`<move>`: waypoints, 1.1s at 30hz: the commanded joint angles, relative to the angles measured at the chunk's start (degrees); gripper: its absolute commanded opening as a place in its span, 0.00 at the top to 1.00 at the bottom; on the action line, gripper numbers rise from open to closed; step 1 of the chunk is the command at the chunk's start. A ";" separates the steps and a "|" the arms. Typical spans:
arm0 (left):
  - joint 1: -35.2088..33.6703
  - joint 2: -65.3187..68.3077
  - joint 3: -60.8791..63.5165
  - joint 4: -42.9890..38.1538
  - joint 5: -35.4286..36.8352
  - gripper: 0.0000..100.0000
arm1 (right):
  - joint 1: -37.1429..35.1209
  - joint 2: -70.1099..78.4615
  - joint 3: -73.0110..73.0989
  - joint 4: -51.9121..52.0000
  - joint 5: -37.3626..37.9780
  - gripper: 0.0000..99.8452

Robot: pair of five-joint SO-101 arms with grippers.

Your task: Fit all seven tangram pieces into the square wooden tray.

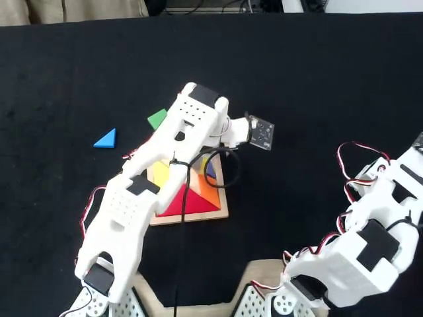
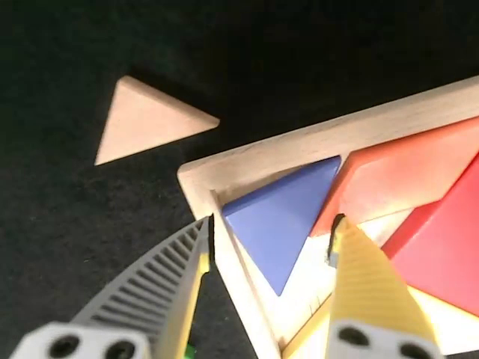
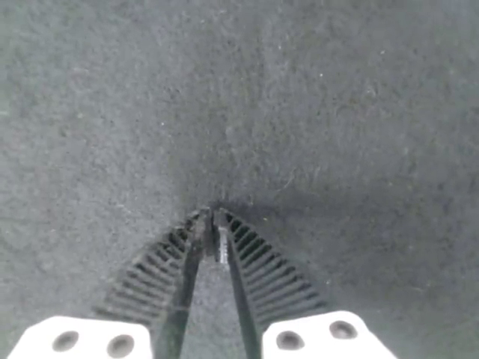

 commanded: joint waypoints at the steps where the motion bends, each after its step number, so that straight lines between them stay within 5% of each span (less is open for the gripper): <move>1: 0.22 -6.51 -1.01 2.20 0.70 0.74 | -1.14 -3.38 -0.40 -0.79 0.35 0.99; 9: -3.21 -10.81 0.57 7.21 1.85 0.75 | -1.05 -3.82 -0.31 -0.53 0.35 0.99; 14: -4.44 -15.91 -4.18 12.13 17.58 0.83 | -4.04 -6.73 -0.31 0.00 0.62 0.99; 25: -15.69 -39.03 0.13 14.07 51.60 0.97 | -31.91 -24.22 -0.40 13.54 22.33 0.99; 33: -31.34 -53.45 33.89 6.86 67.52 0.97 | -55.82 -28.97 -1.19 14.33 19.16 0.99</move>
